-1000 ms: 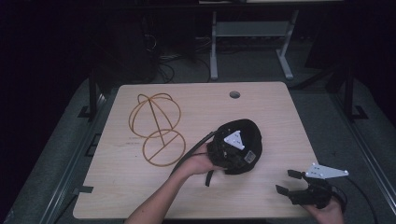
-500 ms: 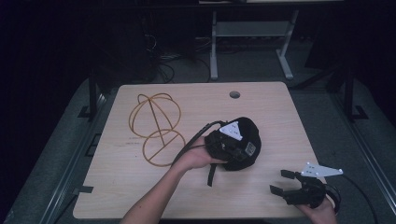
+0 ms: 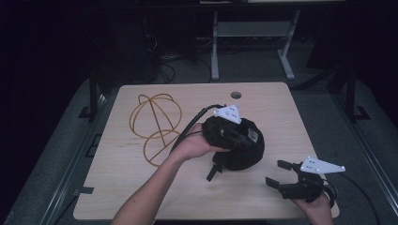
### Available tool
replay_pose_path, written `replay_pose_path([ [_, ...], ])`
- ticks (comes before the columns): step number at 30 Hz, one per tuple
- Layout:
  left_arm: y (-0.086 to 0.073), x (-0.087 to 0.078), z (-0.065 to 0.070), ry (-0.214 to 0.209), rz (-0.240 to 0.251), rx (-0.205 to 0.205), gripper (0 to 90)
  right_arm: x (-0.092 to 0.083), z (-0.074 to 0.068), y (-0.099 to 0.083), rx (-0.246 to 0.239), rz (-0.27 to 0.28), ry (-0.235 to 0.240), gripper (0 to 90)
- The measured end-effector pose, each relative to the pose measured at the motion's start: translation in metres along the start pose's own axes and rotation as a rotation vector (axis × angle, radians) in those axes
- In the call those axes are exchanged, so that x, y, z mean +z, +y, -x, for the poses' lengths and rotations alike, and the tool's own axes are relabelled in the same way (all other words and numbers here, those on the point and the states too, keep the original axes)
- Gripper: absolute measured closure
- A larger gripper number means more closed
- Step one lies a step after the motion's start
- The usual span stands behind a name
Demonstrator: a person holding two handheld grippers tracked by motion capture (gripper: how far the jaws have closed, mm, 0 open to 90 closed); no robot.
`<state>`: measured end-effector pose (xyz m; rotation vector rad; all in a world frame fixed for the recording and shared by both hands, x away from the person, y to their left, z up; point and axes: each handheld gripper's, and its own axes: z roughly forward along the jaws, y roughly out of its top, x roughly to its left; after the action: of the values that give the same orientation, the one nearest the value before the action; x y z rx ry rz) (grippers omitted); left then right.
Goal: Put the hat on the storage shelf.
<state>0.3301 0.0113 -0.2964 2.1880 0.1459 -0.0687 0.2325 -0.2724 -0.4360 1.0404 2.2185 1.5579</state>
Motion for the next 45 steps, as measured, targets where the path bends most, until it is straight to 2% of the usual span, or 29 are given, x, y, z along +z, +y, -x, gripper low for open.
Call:
replay_pose_path([
  [6, 0.016, 0.003, 0.013, -0.028, -0.012, 0.046, 81.8, -0.001, -0.003, 0.017, -0.027, 0.074, 0.010, 15.8],
  [10, 0.026, 0.011, 0.022, -0.065, -0.022, 0.088, 81.8, -0.005, -0.006, 0.023, -0.058, 0.123, 0.018, 23.3],
  [12, 0.032, 0.012, 0.027, -0.080, -0.015, 0.106, 81.9, -0.008, -0.006, 0.023, -0.067, 0.141, 0.024, 32.7],
  [16, 0.041, 0.012, 0.035, -0.102, -0.023, 0.144, 82.0, -0.013, -0.004, 0.021, -0.086, 0.172, 0.038, 58.6],
  [19, 0.043, 0.010, 0.039, -0.103, -0.026, 0.153, 82.1, -0.014, -0.003, 0.022, -0.099, 0.193, 0.069, 80.5],
  [21, 0.043, 0.007, 0.039, -0.098, -0.025, 0.154, 82.1, -0.015, -0.004, 0.024, -0.117, 0.200, 0.068, 85.5],
  [24, 0.040, 0.001, 0.037, -0.080, -0.018, 0.145, 82.0, -0.015, -0.005, 0.028, -0.122, 0.194, 0.070, 87.3],
  [27, 0.035, -0.004, 0.034, -0.054, -0.004, 0.125, 81.7, -0.018, -0.004, 0.031, -0.105, 0.191, 0.075, 87.8],
  [34, 0.021, -0.012, 0.027, 0.024, -0.033, 0.095, 79.8, -0.023, -0.003, 0.041, -0.087, 0.161, 0.084, 88.2],
  [36, 0.018, -0.014, 0.026, 0.032, -0.034, 0.086, 78.4, -0.024, -0.003, 0.044, -0.083, 0.159, 0.090, 88.3],
  [40, 0.013, -0.018, 0.025, 0.036, -0.026, 0.066, 70.9, -0.025, -0.002, 0.051, -0.074, 0.137, 0.091, 88.4],
  [42, 0.010, -0.021, 0.024, 0.062, -0.035, 0.063, 64.2, -0.026, -0.001, 0.055, -0.071, 0.131, 0.091, 88.4],
  [45, 0.005, -0.026, 0.024, 0.073, -0.032, 0.050, 60.6, -0.029, 0.001, 0.061, -0.056, 0.115, 0.103, 88.3],
])
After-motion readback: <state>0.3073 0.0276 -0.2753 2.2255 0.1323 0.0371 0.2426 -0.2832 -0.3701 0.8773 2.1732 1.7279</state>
